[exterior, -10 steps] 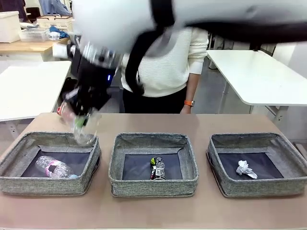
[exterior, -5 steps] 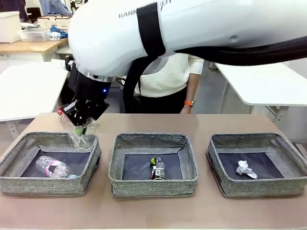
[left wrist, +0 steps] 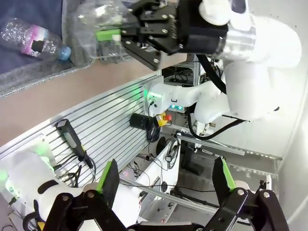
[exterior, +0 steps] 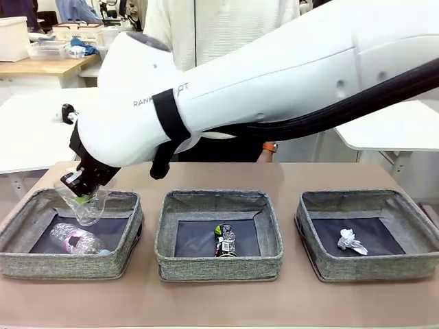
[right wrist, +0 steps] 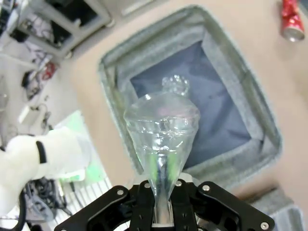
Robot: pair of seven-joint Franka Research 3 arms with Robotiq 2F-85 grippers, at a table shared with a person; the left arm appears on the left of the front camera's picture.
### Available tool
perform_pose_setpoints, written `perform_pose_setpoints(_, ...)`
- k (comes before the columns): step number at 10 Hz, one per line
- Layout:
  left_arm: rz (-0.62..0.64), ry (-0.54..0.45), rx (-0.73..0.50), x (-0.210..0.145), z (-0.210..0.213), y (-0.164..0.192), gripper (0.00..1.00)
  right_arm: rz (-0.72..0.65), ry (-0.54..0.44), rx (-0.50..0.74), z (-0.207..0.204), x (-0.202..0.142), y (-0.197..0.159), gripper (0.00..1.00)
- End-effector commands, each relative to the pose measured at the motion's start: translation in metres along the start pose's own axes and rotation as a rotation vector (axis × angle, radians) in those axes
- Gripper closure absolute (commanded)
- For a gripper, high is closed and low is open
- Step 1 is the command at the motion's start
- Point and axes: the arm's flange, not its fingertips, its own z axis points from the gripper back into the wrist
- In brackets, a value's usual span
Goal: Sort the waste into the appropriate baskets.
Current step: Place the picked waste into the Fabric basket indicated by the person.
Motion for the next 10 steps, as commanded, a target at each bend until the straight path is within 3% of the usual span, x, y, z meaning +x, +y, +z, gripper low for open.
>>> perform_pose_setpoints(1,0.015,0.006,-0.003,-0.004,0.002,0.0,0.0,0.035,-0.016,-0.009,-0.002,0.007,0.0,0.93)
perform_pose_setpoints(2,0.015,0.006,-0.003,-0.004,0.002,0.0,0.0,0.027,-0.018,-0.015,-0.003,0.007,0.0,0.67)
perform_pose_setpoints(3,0.015,0.006,-0.003,-0.004,0.002,0.0,0.0,0.036,-0.014,-0.021,-0.002,0.006,-0.001,0.33)
perform_pose_setpoints(4,0.015,0.006,-0.003,-0.004,0.002,0.0,0.0,0.037,-0.017,-0.018,-0.002,0.005,-0.001,0.08)
perform_pose_setpoints(5,0.015,0.006,-0.003,-0.004,0.002,0.0,0.0,0.035,-0.019,-0.016,-0.001,0.004,-0.002,0.0)
perform_pose_setpoints(10,0.015,0.006,-0.003,-0.004,0.002,0.0,0.0,-0.011,-0.059,-0.027,0.015,-0.01,-0.008,0.0)
